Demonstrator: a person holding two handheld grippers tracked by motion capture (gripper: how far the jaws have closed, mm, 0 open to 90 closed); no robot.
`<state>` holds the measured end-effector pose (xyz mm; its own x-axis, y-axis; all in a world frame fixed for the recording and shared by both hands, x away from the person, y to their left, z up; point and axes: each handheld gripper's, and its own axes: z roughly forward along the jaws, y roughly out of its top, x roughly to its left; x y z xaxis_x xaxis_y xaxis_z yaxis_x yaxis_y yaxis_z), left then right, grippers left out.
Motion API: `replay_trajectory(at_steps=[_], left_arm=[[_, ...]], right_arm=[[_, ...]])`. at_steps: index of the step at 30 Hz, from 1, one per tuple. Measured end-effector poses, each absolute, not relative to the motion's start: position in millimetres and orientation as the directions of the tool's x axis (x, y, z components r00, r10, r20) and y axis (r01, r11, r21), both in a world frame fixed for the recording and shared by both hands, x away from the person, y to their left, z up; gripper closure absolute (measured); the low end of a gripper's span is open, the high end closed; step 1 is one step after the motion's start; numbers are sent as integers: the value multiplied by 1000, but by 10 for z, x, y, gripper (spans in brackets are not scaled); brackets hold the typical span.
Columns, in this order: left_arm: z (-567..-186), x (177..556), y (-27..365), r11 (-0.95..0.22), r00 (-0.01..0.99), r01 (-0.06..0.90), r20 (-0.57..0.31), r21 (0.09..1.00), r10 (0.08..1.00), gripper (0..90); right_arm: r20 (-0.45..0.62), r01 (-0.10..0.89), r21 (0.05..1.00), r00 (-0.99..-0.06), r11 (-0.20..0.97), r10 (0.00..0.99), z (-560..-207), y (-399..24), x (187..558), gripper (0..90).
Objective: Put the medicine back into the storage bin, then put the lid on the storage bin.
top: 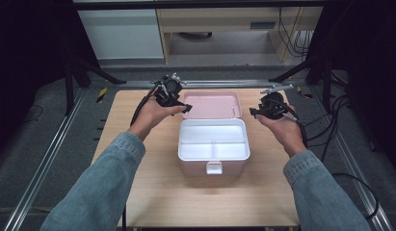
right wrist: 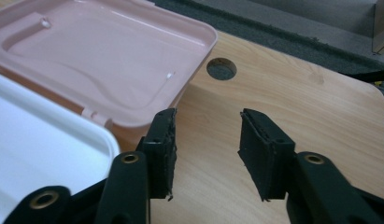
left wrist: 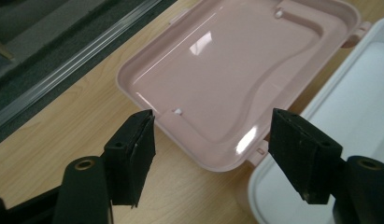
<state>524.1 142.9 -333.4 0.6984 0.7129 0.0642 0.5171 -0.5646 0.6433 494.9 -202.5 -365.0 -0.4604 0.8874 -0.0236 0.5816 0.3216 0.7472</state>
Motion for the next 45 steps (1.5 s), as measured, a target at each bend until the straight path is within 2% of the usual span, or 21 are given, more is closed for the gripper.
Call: replay_trajectory(at_steps=[9, 19, 31, 42, 45], left_arm=[[-3433, 5423, 1561, -493, 622, 575, 43, 654, 782, 378], [-3510, 5496, 1463, -476, 600, 587, 43, 655, 799, 410], [-3640, 5637, 1490, -449, 537, 620, 68, 643, 841, 420], [-3757, 5743, 1489, -440, 511, 646, 75, 624, 856, 429], [-3818, 5787, 1486, -432, 503, 658, 66, 616, 862, 435]], right_arm=[[1, 592, 746, -459, 305, 888, -3557, -1927, 5234, 667], [18, 613, 738, -435, 282, 900, -3516, -1863, 5522, 693], [53, 681, 681, -413, 270, 909, -3726, -1703, 5811, 622], [58, 729, 632, -383, 264, 922, -3961, -1522, 5950, 620], [62, 734, 625, -385, 265, 921, -4005, -1498, 5975, 644]])
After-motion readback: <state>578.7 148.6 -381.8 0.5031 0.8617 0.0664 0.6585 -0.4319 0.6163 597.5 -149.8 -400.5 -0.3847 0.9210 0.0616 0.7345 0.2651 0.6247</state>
